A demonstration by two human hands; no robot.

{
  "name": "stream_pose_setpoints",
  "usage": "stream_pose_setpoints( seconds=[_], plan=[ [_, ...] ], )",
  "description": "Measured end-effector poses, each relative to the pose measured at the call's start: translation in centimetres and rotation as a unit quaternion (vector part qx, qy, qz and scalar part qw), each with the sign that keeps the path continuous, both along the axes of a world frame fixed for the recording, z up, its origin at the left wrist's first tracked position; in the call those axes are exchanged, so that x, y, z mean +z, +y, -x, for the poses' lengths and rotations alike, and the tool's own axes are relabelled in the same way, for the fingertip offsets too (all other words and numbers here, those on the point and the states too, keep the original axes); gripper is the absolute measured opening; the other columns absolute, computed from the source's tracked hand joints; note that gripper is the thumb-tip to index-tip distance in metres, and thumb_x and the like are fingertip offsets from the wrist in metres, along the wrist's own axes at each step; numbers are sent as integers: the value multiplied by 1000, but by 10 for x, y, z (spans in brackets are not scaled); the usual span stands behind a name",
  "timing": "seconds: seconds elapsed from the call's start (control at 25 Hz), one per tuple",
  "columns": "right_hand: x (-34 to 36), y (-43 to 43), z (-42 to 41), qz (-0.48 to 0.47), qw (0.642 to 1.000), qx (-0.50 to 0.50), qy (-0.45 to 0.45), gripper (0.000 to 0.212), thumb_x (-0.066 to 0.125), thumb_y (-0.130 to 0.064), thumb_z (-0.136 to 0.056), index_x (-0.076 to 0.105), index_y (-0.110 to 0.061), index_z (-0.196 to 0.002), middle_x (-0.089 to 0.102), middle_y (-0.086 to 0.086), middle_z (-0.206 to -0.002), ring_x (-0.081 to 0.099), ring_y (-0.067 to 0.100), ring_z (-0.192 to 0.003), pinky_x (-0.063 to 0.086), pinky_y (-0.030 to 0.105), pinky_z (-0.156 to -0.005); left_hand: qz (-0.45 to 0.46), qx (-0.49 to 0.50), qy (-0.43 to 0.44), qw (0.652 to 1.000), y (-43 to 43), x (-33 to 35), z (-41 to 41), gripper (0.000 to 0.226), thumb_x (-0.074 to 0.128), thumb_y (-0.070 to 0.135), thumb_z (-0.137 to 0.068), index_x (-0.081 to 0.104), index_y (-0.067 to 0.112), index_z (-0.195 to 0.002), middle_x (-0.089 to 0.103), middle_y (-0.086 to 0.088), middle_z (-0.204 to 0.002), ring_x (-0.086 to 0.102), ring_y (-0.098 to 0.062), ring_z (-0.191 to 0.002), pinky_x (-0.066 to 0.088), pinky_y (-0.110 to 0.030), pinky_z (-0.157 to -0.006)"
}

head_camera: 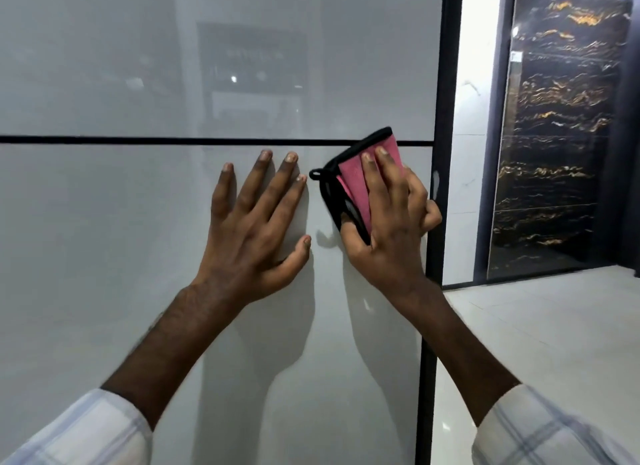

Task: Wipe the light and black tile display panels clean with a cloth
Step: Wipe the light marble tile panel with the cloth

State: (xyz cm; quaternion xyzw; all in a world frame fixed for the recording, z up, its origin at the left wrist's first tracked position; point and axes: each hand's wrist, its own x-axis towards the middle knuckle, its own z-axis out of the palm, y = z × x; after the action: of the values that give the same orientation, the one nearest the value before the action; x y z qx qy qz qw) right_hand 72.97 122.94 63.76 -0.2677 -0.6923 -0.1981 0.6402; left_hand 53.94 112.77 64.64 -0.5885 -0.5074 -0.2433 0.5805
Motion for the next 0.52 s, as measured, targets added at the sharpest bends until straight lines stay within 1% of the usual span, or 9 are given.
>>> stream_pose_setpoints(
  seconds=[0.08, 0.16, 0.24, 0.4, 0.52],
  plan=[
    [-5, 0, 1, -13, 1000, -1, -5, 87, 59, -38, -78, 34, -20, -159, 33, 3, -164, 31, 28, -144, 24, 43, -103, -9, 22, 27, 999, 1, -12, 3, 78, 46, 50, -99, 36, 2, -159, 23, -18, -171, 15, -39, -159, 13, -68, -124],
    [-11, 1, 3, -19, 1000, -10, -12, 87, 59, -39, -78, 34, -20, -159, 33, 2, -164, 31, 28, -144, 22, 41, -103, -12, 33, 40, 999, 3, -15, 5, 79, 45, 51, -99, 35, 1, -160, 22, -18, -171, 15, -39, -159, 14, -68, -124],
    [-18, 0, 7, -21, 1000, -19, -4, 87, 58, -39, -76, 36, -20, -158, 34, 2, -163, 33, 29, -144, 23, 42, -102, -18, 33, 37, 999, 4, -16, 6, 79, 46, 51, -99, 36, 1, -159, 22, -18, -170, 16, -38, -159, 14, -68, -124],
    [-21, 1, 18, -32, 998, -33, 41, 85, 58, -39, -73, 40, -20, -154, 41, 3, -159, 37, 30, -141, 23, 43, -102, -21, 28, 40, 999, 5, -18, 5, 78, 47, 50, -99, 36, 1, -159, 22, -18, -171, 16, -38, -159, 15, -68, -124],
    [-24, 6, 19, -54, 997, -38, 44, 82, 59, -39, -74, 44, -18, -152, 46, 4, -156, 42, 31, -138, 27, 47, -102, -25, 30, 43, 998, 7, -19, 5, 78, 44, 51, -99, 34, 2, -160, 21, -18, -171, 15, -38, -160, 16, -69, -123]
  ],
)
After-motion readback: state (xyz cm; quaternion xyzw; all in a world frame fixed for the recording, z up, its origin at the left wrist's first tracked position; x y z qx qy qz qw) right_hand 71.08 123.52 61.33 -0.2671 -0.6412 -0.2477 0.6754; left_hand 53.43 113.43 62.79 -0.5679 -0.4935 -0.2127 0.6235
